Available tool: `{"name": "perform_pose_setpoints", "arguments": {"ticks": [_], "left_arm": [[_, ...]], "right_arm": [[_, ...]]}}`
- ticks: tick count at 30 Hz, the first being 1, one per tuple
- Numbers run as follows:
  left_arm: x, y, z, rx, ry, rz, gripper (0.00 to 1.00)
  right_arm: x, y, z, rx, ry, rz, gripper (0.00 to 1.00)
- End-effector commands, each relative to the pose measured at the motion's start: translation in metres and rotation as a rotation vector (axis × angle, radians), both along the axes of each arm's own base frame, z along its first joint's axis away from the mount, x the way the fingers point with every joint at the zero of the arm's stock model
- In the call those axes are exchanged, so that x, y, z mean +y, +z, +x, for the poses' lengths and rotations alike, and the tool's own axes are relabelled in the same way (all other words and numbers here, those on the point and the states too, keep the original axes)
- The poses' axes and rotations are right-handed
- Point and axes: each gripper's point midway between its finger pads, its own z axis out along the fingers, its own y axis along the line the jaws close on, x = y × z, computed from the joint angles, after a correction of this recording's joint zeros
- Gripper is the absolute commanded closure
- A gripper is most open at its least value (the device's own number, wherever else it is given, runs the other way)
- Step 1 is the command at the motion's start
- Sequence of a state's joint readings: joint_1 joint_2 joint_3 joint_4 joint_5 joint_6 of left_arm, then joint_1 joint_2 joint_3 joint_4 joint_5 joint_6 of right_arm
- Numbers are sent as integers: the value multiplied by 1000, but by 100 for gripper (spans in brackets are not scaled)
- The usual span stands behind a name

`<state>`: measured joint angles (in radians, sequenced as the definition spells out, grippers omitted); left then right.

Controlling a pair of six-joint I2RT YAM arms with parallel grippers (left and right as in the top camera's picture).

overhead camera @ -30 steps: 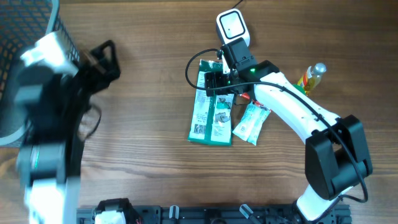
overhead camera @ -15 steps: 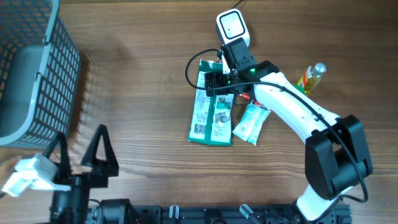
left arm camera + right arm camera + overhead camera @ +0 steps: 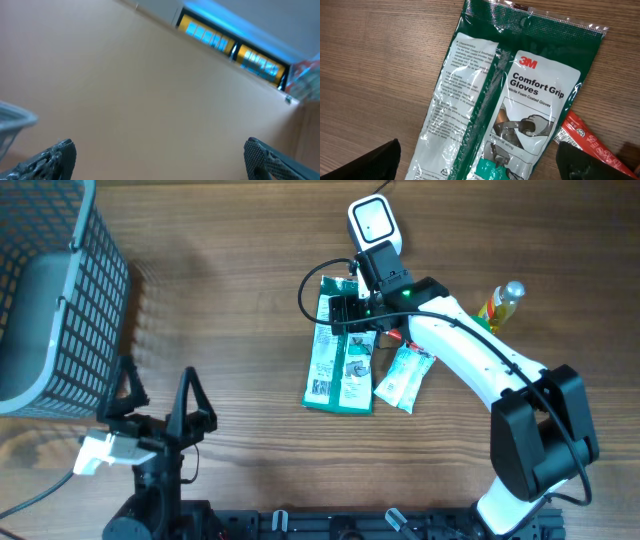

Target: Scan the item barcode

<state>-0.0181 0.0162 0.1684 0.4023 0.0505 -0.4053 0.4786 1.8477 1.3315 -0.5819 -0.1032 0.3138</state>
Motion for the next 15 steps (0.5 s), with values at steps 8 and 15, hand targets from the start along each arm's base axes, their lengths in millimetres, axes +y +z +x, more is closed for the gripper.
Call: {"name": "perform_pose_setpoints", "arguments": {"ticks": [8,15], "left_arm": [[-1,-81,32,189,1,3,0],[4,-155,48,497,32,8,0]], "right_arm": [[-4,-7,1,10,-12,-13,0],[-4,-6,1,10,-12,-13,0]]}}
